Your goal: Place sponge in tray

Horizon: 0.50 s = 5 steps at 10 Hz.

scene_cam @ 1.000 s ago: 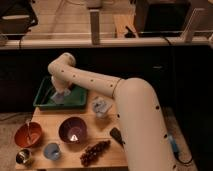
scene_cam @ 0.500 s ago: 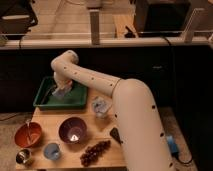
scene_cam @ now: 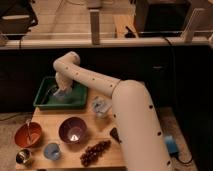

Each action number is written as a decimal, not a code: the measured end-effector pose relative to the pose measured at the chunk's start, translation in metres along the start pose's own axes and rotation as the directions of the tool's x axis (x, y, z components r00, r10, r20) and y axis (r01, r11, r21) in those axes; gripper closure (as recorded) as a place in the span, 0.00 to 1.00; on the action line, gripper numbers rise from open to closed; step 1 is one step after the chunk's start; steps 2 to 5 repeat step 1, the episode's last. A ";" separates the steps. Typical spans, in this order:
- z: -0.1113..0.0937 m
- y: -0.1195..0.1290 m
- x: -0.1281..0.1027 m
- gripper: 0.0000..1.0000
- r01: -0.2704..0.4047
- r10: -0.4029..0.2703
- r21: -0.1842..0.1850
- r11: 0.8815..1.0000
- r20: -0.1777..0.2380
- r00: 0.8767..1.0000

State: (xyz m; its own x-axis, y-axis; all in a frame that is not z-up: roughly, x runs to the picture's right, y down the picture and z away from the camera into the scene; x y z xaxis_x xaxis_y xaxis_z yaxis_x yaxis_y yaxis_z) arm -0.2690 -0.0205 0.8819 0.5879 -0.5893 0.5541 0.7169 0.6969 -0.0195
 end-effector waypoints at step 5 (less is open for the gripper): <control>0.001 0.001 0.000 0.25 0.001 -0.001 -0.003 1.000 0.005 1.000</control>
